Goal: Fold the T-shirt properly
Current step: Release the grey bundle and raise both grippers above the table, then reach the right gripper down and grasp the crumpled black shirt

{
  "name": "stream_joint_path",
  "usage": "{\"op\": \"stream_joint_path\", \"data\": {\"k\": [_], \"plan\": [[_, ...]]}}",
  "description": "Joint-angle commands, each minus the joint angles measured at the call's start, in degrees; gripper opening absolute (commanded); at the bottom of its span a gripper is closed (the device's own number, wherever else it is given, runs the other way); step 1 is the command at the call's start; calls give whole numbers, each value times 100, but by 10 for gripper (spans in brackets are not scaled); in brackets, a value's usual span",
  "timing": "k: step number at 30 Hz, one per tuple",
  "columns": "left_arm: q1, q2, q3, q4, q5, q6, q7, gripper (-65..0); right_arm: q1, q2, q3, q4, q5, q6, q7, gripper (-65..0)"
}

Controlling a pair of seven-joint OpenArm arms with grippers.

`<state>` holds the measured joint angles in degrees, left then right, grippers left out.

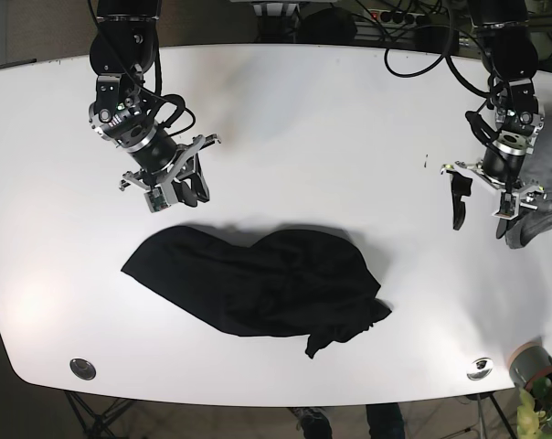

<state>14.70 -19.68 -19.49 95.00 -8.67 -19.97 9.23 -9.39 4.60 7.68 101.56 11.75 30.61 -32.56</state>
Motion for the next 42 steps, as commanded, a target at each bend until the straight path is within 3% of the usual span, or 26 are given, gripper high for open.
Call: {"op": "stream_joint_path", "data": {"k": [1, 18, 24, 26, 31, 42], "plan": [[-33, 39, -51, 113, -8, 49, -101, -204, 64, 19, 10, 117, 60, 20, 174, -542], [-33, 487, -254, 166, 1, 76, -84, -204, 134, 19, -34, 99, 16, 20, 157, -533], [-24, 900, -412, 201, 1, 67, -84, -204, 565, 19, -597, -121, -10, 20, 130, -526], [82, 909, -386, 201, 1, 67, -84, -201, 723, 19, -746, -244, -10, 20, 130, -493], [284, 1032, -175, 192, 1, 67, -84, -197, 1251, 19, -1221, -692, -10, 20, 130, -338], [574, 1076, -157, 139, 1, 58, -84, -203, 2754, 10, -2390, -2398, -10, 20, 174, -317]]}}
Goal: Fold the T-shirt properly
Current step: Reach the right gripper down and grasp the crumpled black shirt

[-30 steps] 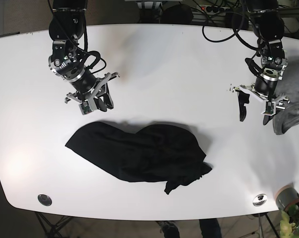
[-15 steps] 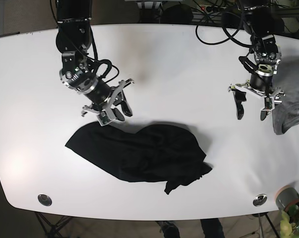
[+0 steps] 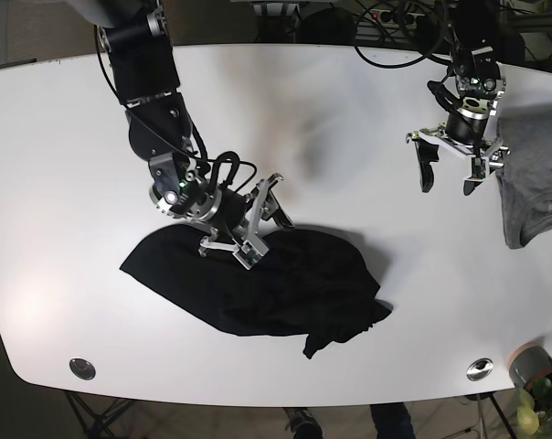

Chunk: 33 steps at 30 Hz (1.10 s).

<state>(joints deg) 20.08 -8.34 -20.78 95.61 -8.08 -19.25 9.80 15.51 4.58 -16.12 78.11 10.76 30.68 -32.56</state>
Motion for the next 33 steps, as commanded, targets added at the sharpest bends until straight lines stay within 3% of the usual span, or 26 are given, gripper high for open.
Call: {"op": "stream_joint_path", "data": {"k": [1, 5, 11, 15, 18, 24, 27, 31, 33], "plan": [[63, -58, -28, 78, -58, -14, -141, -203, 370, 4, -72, -202, 88, 14, 183, -317], [89, -58, -10, 52, -58, -14, -141, -204, 915, -190, -283, -1019, 80, 14, 491, -315], [80, -58, -2, -80, -58, -14, -141, -204, 1548, -225, -810, -2039, 88, 14, 684, -311], [72, -50, -2, -106, -67, -14, -141, -204, 1618, -366, -854, -2611, 80, 14, 1176, -235], [54, -50, -2, -115, -67, -5, -141, -204, 1618, -366, -854, -3041, 80, 14, 1634, -225], [54, -50, -10, -124, -67, -5, -141, -204, 1610, -348, -854, -3622, 80, 14, 2196, -322], [45, -50, -2, -124, -67, -5, -141, -204, 1487, -234, -854, -3613, 80, 14, 2223, -426], [45, -58, -2, -124, -67, -5, -141, -204, 1117, -102, -845, -3103, 124, 14, 2205, -629], [36, -58, -2, -124, -67, -5, -141, -204, 862, 65, -836, -2690, 150, 14, 2029, -615]]}}
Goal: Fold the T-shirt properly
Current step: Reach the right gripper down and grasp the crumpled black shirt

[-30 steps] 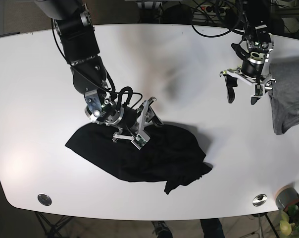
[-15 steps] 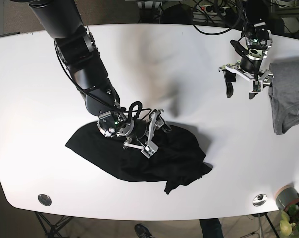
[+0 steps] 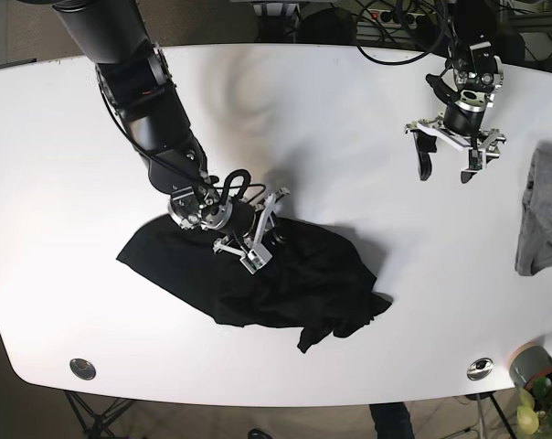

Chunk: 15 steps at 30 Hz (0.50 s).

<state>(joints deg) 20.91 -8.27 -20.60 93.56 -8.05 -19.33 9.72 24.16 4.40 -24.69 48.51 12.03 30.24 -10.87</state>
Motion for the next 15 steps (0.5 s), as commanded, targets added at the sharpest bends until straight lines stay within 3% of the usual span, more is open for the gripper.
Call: {"op": "stream_joint_path", "data": {"k": [1, 9, 15], "plan": [[-55, -65, -10, 73, -69, 4, -132, -204, -144, 153, 20, 516, 32, 57, -262, -606], [-240, -74, -37, -191, -69, -5, -132, -204, -1797, 399, 961, 3004, -38, 66, -1291, -625], [-381, -100, -28, -235, -78, -14, -132, -204, -2728, 628, 1541, 4120, -38, 66, -1510, -625]]}}
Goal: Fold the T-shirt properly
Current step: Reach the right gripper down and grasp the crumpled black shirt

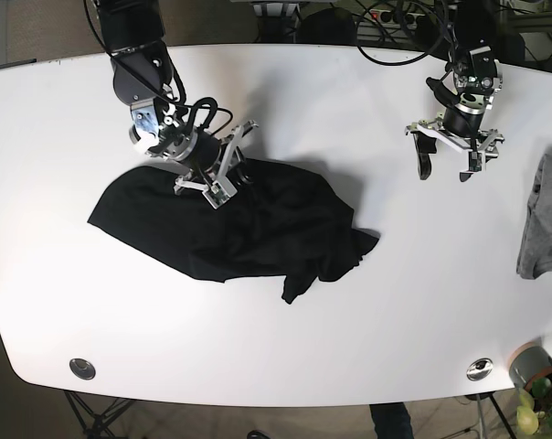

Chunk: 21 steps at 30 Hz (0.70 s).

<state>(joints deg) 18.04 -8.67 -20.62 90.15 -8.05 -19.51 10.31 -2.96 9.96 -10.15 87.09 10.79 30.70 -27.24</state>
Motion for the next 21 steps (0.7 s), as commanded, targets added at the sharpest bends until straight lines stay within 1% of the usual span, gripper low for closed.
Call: {"op": "stream_joint_path", "data": {"k": [1, 5, 10, 15, 16, 19, 21], "plan": [[-94, -61, -26, 106, -78, 3, -191, -204, -95, 90, 123, 333, 86, 20, 118, -625], [-112, -61, -17, 106, -78, 3, -191, -204, -508, 240, 264, 746, 95, 20, 118, -623], [-121, -70, -8, 97, -78, -5, -191, -204, -798, 240, 299, 966, 86, 20, 118, -623], [-121, -70, -8, 97, -78, -5, -191, -204, -816, 204, 299, 1115, 95, 12, 100, -615], [-121, -70, -8, 97, -78, -5, -191, -204, -816, 187, 299, 1159, 95, 12, 56, -595], [-121, -70, -8, 97, -78, -5, -191, -204, -710, 178, 299, 1317, 86, -6, -295, -491], [-121, -70, -17, 97, -78, -5, -191, -204, -623, 169, 299, 1511, 104, -164, -480, -430]]}}
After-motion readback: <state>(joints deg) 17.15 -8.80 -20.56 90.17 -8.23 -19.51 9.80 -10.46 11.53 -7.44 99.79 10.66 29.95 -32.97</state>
